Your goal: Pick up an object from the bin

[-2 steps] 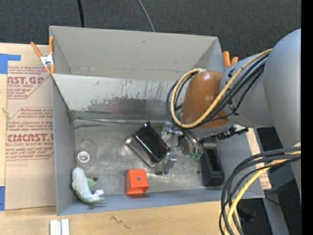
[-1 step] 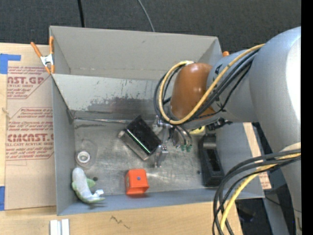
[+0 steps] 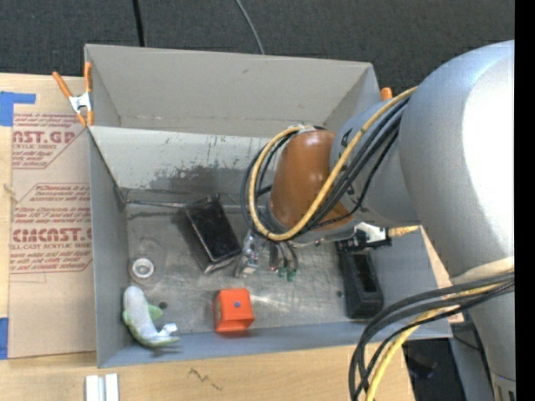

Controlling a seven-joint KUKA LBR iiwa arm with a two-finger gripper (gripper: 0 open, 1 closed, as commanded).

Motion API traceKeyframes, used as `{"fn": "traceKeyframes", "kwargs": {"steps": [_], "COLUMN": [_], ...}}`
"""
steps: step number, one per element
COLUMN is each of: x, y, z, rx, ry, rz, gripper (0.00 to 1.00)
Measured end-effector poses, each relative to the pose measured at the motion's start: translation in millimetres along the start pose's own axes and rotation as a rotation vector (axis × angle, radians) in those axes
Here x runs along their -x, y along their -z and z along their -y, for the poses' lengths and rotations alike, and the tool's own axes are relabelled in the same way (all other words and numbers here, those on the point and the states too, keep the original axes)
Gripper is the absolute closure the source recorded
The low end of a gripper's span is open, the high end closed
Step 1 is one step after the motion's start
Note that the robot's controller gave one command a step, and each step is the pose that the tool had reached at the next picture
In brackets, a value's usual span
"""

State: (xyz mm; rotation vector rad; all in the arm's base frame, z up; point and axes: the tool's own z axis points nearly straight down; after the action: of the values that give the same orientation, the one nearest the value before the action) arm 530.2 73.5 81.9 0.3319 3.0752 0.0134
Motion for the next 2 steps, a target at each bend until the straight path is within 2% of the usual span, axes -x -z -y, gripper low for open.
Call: {"fn": "traceKeyframes", "kwargs": {"steps": [1, 2], "x": [-9.9, 0.1], "y": [-0.6, -0.1], "z": [-2.0, -0.4], "rx": [-0.004, 0.001], "ry": [0.007, 0.000], "rz": [-0.041, 0.001], "gripper": [0.00, 1.00]}}
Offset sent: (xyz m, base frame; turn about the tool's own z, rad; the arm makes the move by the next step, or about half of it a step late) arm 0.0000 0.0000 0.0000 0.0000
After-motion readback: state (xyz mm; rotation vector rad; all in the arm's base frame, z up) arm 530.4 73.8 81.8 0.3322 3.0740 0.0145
